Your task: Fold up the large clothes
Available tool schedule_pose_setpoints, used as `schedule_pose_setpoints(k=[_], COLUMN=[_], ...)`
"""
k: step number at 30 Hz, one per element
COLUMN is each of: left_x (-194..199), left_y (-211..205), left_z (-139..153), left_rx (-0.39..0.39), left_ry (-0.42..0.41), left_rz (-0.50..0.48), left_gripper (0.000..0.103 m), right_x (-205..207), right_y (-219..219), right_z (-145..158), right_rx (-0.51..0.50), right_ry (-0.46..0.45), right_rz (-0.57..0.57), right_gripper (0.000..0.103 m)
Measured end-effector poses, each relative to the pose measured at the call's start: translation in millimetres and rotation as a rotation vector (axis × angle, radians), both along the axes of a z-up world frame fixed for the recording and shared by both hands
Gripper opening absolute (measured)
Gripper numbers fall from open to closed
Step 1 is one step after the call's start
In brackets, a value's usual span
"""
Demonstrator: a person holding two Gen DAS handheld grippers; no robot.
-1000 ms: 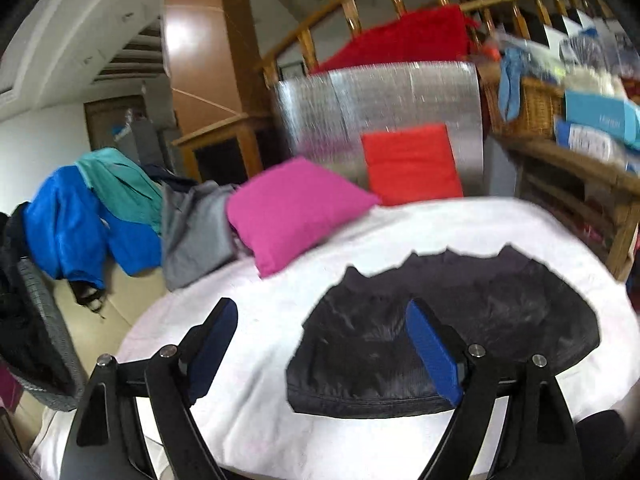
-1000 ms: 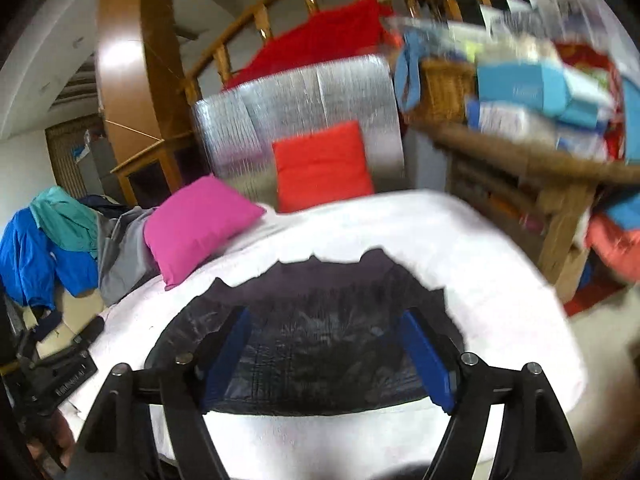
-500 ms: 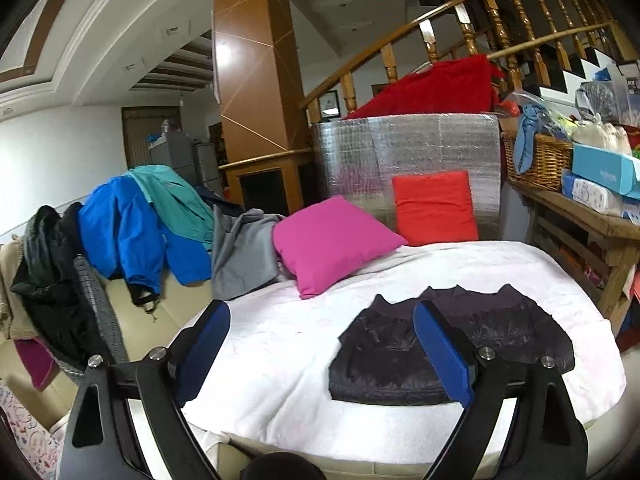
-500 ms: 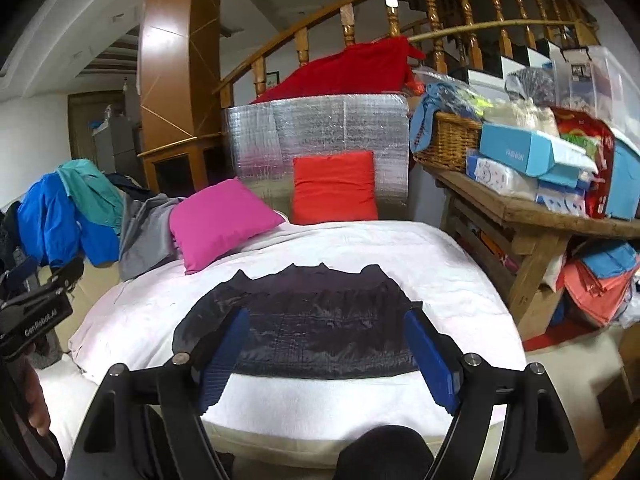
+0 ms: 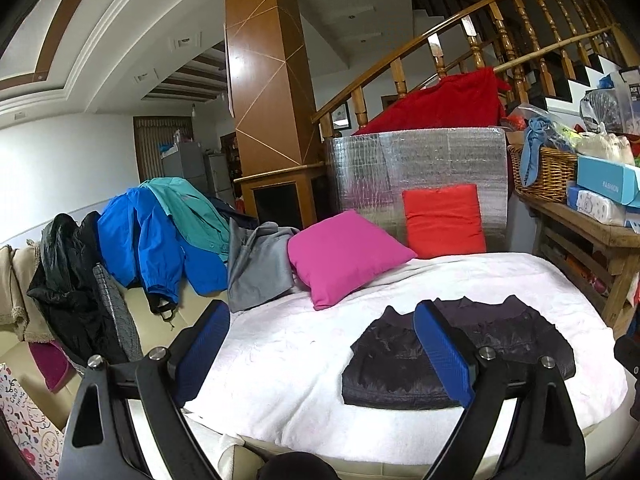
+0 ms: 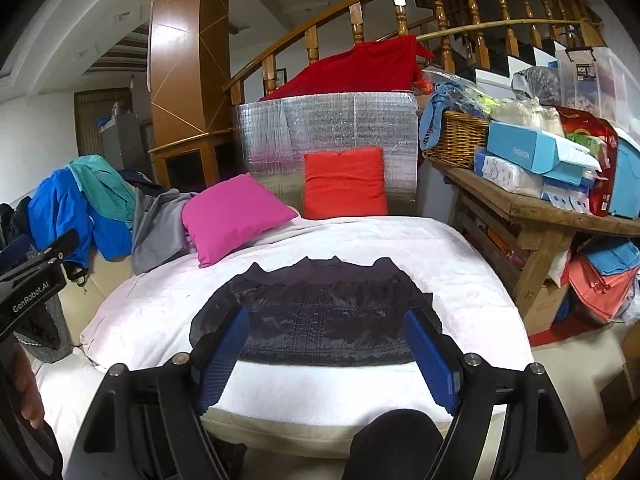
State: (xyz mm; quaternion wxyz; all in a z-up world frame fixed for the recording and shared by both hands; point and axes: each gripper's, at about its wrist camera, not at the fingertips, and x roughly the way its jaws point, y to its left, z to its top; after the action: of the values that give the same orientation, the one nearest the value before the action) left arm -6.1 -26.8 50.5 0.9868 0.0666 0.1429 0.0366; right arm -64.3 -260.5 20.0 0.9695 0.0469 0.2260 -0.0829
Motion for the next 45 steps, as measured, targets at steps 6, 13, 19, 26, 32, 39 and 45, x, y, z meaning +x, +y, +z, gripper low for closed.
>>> schedule_pose_setpoints(k=[6,13,19,26,32,39,45], left_x=[1.8,1.9,2.4,2.3,1.7,1.3,2.5], left_y=[-0.6,-1.2,0.0,1.1,1.6,3.1,5.9], left_z=[-3.0,-5.3,-5.8,-6.0,-7.6,-9.1,-9.9], left_rx=[0.001,0.005,0.003,0.003,0.001,0.000,-0.003], left_ry=[0.014,0.020,0.022,0.022,0.024,0.028,0.032], left_rz=[0.005,0.010,0.012,0.014,0.017,0.019,0.018], left_gripper=[0.094,0.094,0.094,0.094,0.094,0.094,0.094], right_x=[2.6,6.4,6.5,8.3,8.8,9.3,9.9], right_y=[-2.3,-1.2,-2.9,-3.8,-1.5,-1.5,-0.3], right_z=[-2.7,-8.0,-8.5,-8.8,-9.5,-10.3,-11.2], right_rx=[0.018,0.024,0.029,0.032,0.033,0.035,0.039], right_ry=[0.003,0.015,0.010,0.012,0.014,0.014,0.017], right_rz=[0.011,0.020,0.021,0.023,0.022,0.025,0.025], right_gripper=[0.082,0.082,0.082,0.082,0.082,0.082,0.082])
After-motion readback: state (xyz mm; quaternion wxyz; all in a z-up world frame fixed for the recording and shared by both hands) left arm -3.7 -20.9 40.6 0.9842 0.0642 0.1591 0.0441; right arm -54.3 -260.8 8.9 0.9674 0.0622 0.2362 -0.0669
